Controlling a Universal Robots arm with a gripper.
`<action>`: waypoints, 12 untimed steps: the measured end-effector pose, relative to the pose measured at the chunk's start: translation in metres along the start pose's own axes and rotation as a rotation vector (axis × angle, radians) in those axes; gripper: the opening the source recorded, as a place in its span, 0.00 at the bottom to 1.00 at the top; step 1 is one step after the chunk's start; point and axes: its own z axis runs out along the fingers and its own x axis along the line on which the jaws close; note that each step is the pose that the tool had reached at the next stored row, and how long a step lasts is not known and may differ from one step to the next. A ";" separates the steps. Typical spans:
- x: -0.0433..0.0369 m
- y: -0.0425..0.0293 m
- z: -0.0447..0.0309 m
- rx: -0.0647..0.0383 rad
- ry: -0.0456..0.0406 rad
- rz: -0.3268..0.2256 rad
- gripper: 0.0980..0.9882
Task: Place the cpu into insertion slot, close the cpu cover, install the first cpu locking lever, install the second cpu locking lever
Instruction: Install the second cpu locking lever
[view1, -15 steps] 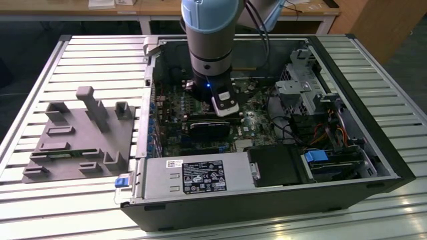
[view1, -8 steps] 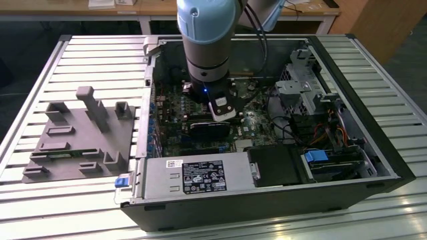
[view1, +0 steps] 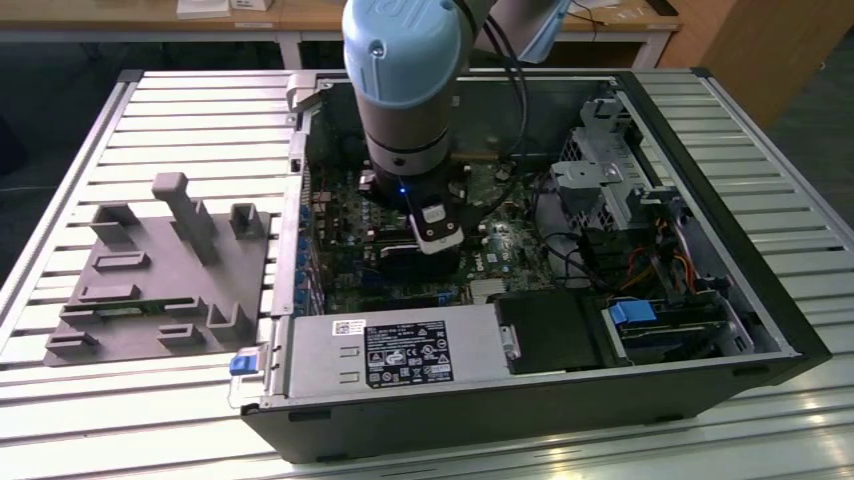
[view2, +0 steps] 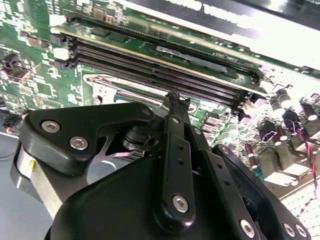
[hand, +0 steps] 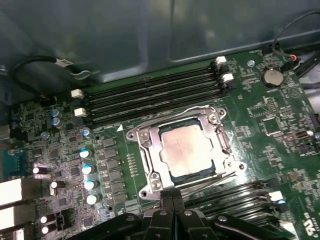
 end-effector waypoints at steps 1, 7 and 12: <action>0.0007 -0.0007 0.0003 -0.005 0.0018 -0.001 0.00; 0.0037 -0.0040 0.0020 -0.018 0.0079 -0.008 0.00; 0.0069 -0.0055 0.0037 -0.018 0.0114 -0.018 0.00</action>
